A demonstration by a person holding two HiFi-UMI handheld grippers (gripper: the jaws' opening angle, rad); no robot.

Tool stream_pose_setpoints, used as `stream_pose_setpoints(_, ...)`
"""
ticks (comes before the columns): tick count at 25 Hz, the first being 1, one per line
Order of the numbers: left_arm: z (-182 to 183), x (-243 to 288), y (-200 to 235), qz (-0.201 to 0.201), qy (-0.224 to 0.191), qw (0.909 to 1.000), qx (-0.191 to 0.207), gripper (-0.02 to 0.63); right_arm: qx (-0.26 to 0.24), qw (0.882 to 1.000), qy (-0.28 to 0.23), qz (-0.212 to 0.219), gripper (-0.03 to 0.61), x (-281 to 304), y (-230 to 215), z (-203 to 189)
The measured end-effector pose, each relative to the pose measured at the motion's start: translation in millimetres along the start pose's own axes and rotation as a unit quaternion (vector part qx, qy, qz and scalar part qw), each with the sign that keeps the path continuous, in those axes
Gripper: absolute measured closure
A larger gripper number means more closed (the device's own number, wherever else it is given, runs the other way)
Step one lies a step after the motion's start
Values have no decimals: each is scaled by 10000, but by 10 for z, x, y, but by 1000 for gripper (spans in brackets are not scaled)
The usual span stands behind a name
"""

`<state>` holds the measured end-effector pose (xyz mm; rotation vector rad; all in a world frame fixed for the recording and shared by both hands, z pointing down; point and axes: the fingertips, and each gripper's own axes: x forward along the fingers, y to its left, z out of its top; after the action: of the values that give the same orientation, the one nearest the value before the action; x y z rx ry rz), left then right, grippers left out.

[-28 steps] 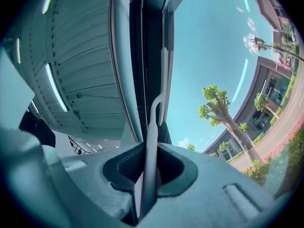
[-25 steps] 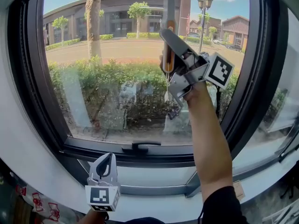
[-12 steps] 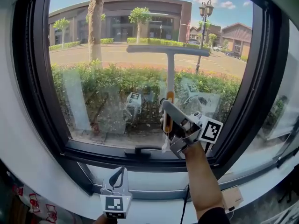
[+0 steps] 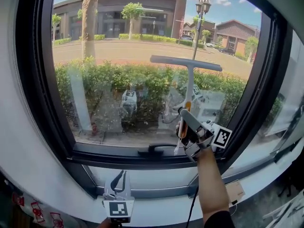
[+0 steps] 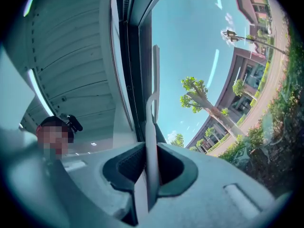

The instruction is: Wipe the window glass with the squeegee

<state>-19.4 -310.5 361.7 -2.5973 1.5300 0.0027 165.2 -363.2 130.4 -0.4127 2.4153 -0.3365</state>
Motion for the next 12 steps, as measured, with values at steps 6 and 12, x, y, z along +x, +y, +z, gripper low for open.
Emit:
stream_pose_setpoints(6,-155,-137,143,11,83,9995,-296,595,-162,9997,-36,-202,532,6,113,53)
stream_pose_setpoints(12,-29,-137,75,97,-170,9997,-149,595,-368,9993,-20,-30,534,27,270,234)
